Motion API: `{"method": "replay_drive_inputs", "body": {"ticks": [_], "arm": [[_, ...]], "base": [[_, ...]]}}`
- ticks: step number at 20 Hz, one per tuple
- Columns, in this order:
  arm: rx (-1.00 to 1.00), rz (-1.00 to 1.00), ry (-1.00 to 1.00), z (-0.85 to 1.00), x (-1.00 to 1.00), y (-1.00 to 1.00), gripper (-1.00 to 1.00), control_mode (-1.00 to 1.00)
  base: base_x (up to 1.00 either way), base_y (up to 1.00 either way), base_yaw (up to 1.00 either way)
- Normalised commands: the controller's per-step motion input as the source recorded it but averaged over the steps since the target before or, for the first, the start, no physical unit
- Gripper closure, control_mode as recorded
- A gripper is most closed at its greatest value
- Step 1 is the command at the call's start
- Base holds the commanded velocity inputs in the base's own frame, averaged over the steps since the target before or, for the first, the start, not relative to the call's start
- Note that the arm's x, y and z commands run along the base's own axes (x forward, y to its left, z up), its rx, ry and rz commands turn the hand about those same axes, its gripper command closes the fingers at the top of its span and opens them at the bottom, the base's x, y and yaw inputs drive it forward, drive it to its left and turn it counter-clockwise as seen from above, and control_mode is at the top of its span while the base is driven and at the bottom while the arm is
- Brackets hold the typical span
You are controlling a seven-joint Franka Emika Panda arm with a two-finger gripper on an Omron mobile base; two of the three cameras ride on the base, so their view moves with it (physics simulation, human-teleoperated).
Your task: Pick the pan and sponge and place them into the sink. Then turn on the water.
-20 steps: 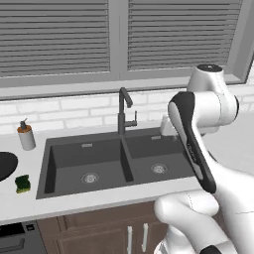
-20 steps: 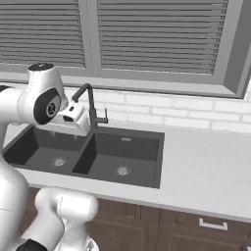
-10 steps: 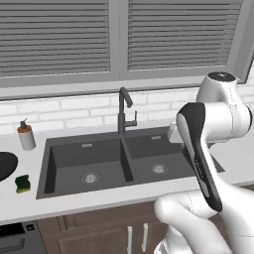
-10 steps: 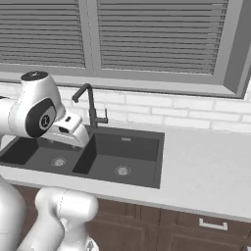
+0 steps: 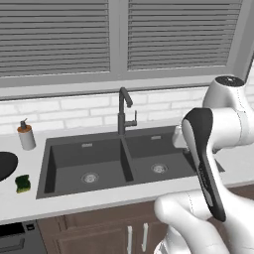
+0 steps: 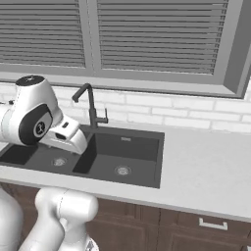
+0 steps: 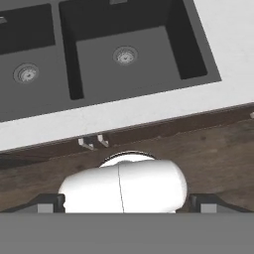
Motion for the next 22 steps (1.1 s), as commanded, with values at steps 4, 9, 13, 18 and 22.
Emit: {"method": "replay_drive_inputs", "body": {"ticks": [4, 9, 13, 18, 22], "arm": [[0.0, 0.0, 0.0, 0.0, 0.0, 0.0, -1.0, 1.0], [0.0, 0.0, 0.0, 0.0, 0.0, 0.0, -1.0, 1.0], [0.0, 0.0, 0.0, 0.0, 0.0, 0.0, -1.0, 1.0], [0.0, 0.0, 0.0, 0.0, 0.0, 0.0, -1.0, 1.0], [0.0, 0.0, 0.0, 0.0, 0.0, 0.0, -1.0, 1.0]], "base": [[-0.18, 0.38, 0.0], [-0.04, 1.0, 0.03], [0.0, 1.0, 0.04], [-0.08, 0.97, 0.17], [-0.04, 0.8, 0.16]]}}
